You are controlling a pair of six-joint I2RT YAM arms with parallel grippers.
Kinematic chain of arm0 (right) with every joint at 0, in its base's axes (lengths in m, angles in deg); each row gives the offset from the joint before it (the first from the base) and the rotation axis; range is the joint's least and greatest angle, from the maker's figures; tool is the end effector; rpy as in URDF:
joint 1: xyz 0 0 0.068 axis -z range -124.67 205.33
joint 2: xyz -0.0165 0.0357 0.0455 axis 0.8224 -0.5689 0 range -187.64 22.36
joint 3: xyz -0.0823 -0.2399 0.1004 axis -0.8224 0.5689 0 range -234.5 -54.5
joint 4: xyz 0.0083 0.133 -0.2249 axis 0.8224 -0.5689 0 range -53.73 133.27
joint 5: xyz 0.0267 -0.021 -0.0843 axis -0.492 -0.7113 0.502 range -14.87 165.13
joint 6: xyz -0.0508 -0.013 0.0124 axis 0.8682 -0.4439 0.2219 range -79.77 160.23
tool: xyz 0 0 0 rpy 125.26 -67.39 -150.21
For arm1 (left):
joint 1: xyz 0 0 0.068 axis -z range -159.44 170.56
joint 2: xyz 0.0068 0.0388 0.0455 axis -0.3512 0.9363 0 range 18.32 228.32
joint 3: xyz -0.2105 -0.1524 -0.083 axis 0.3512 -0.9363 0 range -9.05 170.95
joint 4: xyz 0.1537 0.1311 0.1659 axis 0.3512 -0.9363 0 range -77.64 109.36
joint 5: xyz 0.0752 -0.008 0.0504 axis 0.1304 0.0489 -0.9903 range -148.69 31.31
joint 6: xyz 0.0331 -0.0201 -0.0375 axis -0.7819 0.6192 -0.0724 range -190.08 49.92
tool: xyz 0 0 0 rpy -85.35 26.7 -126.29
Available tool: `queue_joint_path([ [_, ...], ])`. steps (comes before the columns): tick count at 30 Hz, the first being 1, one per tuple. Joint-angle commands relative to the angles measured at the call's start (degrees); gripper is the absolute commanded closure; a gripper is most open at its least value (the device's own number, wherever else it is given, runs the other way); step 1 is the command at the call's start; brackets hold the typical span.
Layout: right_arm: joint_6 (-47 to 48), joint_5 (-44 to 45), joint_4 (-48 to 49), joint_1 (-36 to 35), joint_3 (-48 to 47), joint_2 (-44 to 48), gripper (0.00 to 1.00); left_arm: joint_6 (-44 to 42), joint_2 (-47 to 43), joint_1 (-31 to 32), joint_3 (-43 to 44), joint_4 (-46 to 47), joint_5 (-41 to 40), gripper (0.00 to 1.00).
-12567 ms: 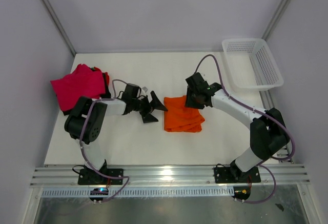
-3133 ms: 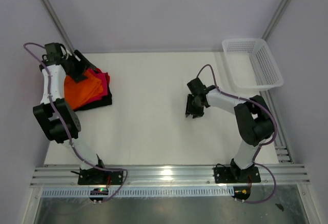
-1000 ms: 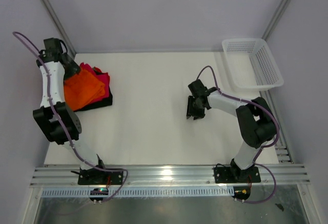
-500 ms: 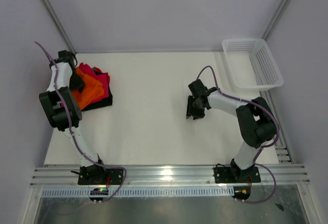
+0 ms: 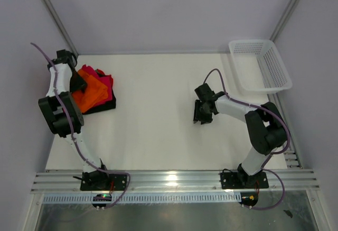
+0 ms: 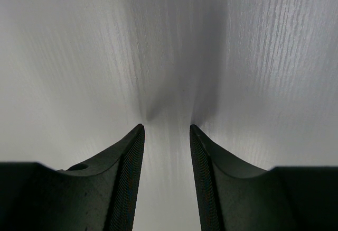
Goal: Fold and stack the t-shirts
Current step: Put the neatly folded tshirt into the corner of the board with the left arm
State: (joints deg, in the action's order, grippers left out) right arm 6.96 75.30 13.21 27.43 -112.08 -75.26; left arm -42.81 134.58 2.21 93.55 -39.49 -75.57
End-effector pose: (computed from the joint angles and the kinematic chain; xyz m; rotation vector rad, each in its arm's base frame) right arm 0.2815 0.1489 0.1605 0.1334 2.8274 0.2490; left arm 0.3968 0.1425 0.2477 -1.1408 2.5485 0.3795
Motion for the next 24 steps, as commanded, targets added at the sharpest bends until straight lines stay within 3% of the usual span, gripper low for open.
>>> queue_joint_path([
  [1,0.3,0.7,-0.9,0.0,0.2,-0.2,0.55,1.7,-8.1,0.6,3.4,0.3,5.7,0.30],
  [9,-0.3,-2.5,-0.4,0.0,-1.5,-3.0,0.55,-0.1,-4.8,0.6,11.1,-3.0,5.4,0.29],
  [16,0.2,-1.7,-1.0,0.0,-1.8,-2.6,0.56,0.1,4.5,0.6,8.9,1.8,6.5,0.30],
  [24,0.2,-1.0,-1.5,0.0,0.0,-1.3,0.56,1.3,6.4,0.6,5.2,7.2,8.0,0.30],
])
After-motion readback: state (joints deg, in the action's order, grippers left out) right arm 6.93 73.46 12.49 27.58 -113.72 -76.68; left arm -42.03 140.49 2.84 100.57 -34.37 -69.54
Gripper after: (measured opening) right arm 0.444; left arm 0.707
